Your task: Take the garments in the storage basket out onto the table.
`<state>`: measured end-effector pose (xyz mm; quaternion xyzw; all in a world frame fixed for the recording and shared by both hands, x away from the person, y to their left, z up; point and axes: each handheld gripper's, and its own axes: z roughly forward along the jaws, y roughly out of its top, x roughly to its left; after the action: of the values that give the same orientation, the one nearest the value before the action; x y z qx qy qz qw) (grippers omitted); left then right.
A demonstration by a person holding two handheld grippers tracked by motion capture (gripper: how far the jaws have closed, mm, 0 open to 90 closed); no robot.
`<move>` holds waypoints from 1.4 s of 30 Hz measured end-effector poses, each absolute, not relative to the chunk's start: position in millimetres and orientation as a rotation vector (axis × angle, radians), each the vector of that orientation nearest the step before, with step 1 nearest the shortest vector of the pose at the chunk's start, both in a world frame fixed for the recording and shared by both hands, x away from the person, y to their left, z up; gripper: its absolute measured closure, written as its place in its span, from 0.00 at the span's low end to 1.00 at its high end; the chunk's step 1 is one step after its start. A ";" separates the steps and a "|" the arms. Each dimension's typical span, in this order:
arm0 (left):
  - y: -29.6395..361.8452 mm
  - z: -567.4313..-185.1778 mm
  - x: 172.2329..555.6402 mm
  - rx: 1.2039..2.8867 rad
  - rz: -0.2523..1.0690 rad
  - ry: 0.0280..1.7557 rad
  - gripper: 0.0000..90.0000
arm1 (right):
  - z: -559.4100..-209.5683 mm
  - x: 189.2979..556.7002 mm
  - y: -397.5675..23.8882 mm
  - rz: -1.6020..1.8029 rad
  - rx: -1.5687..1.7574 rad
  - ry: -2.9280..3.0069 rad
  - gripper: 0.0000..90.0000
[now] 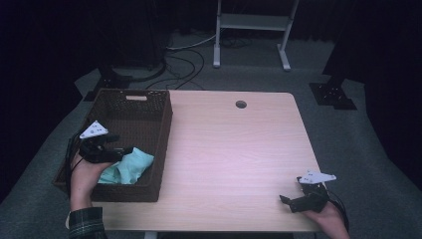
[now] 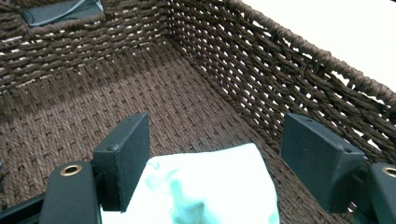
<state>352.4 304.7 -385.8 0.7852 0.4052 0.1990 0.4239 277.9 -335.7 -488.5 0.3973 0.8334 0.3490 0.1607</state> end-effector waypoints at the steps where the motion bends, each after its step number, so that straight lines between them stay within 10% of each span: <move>1: 304.3 -386.3 352.7 1.970 0.497 1.016 0.27 | -488.5 277.9 -335.7 0.997 1.135 2.380 0.00; 42: 289.4 -402.2 364.4 2.232 0.413 1.117 0.25 | -488.5 277.9 -335.7 0.997 1.135 2.380 0.00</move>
<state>364.4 289.4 -402.2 0.8412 0.4211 0.1558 0.3012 277.9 -335.7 -488.5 0.3973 0.8334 0.3490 0.1607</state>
